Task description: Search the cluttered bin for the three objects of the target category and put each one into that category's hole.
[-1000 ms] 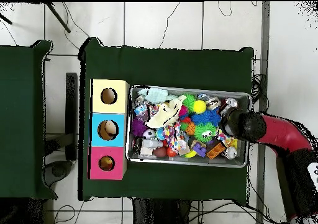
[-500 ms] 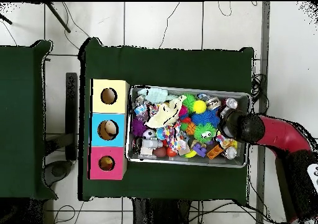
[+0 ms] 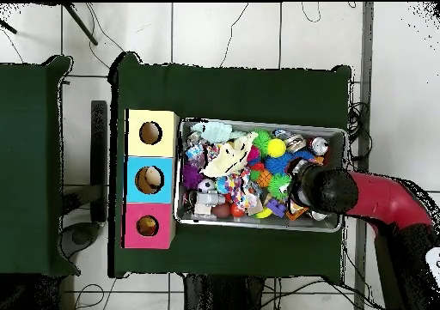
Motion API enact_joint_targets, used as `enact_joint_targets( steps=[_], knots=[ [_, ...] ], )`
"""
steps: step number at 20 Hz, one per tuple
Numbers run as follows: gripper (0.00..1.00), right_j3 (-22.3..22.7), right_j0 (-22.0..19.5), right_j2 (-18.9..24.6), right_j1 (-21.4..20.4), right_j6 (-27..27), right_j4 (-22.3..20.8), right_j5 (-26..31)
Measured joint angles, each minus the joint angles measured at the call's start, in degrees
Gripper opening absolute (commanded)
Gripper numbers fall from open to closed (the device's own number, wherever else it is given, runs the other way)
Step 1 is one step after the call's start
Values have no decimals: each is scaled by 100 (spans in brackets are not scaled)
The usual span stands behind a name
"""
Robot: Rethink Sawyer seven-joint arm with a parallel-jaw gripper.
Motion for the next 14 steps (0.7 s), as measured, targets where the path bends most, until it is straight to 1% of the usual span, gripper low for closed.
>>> enact_joint_targets(
  steps=[2, 6, 9, 14],
  knots=[
    [100, 75, 133, 0, -183, 0, 83, 34],
    [100, 124, 241, 1, -291, 0, 114, 34],
    [100, 166, 251, -2, -281, 0, 110, 25],
    [100, 195, 251, -87, -66, 0, 102, -172]
  ],
)
